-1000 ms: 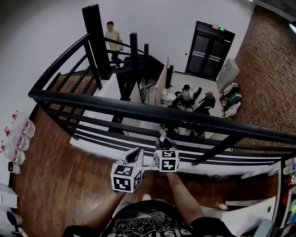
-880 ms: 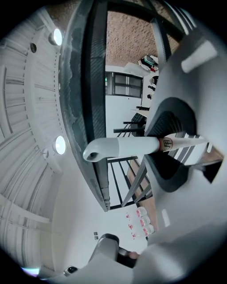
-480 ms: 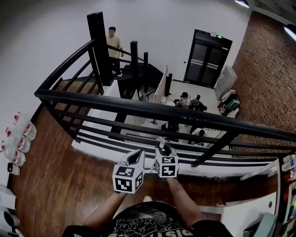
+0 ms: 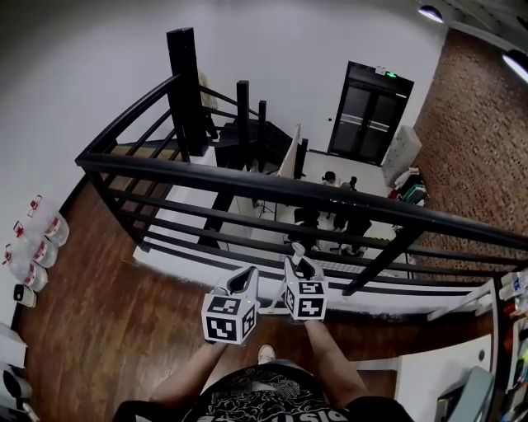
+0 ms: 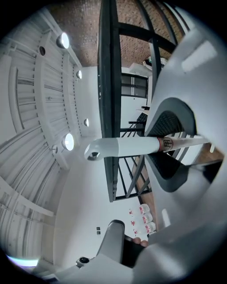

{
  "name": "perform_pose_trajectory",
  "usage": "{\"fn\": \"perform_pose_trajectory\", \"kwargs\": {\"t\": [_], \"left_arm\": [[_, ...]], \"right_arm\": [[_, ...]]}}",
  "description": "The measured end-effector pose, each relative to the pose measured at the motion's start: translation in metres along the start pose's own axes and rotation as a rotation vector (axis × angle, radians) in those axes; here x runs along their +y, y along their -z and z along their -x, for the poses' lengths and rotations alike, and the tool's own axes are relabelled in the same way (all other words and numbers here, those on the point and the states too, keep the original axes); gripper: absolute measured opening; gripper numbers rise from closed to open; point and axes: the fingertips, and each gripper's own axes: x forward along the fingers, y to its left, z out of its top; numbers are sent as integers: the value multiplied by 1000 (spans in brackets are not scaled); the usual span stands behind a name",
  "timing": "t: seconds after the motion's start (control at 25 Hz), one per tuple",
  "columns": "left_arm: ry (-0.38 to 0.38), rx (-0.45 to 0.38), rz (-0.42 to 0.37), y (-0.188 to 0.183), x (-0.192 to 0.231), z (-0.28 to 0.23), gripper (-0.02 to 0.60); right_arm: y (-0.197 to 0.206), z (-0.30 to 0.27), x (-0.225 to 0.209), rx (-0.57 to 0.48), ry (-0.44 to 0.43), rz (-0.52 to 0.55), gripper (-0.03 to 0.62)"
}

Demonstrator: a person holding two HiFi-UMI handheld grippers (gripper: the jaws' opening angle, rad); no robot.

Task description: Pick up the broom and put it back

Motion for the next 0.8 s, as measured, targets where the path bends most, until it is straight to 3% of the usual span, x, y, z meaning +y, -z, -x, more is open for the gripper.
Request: {"fn": "perform_pose_trajectory", "kwargs": {"t": [0.8], "left_arm": [[-26, -68, 8, 6, 0, 95, 5]], "right_arm": [[-76, 128, 77, -173, -29, 50, 98]]}}
